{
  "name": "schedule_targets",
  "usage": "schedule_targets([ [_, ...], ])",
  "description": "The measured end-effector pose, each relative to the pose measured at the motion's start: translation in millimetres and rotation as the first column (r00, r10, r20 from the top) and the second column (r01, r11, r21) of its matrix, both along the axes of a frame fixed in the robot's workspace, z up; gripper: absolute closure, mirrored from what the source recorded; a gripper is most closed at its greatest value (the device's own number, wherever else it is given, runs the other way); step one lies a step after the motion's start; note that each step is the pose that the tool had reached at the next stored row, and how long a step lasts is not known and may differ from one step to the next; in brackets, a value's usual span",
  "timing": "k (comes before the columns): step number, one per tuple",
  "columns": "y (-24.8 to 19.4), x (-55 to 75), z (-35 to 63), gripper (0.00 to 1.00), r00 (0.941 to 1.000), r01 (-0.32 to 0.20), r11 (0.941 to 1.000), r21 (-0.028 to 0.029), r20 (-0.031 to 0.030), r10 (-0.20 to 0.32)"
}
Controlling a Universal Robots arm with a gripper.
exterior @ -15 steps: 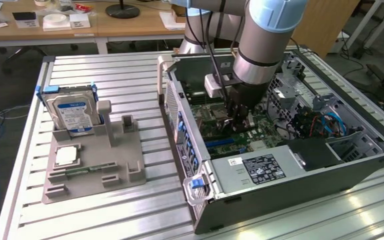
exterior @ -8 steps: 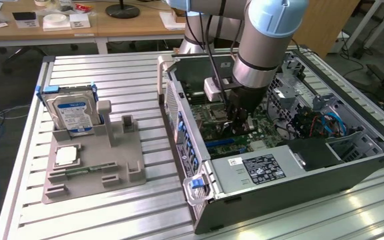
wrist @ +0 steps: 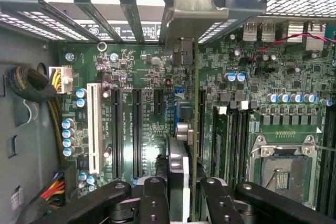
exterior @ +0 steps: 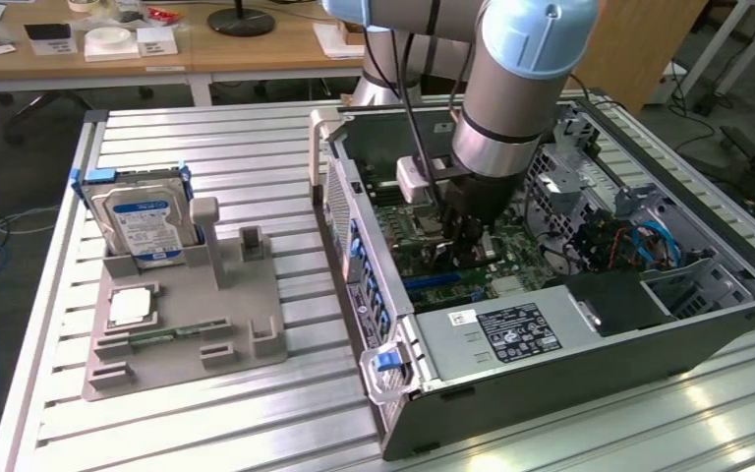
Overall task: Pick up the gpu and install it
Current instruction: 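Insert the gpu into the slot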
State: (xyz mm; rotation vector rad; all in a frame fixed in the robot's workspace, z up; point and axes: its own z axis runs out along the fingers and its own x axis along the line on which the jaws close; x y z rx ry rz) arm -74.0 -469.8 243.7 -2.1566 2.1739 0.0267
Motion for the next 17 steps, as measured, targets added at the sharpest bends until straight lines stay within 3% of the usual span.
schedule_targets([
  [17,-0.2,-5.4,-8.5,0.72,1.0,0.0,1.0,-0.0002,-0.0001,0.0],
])
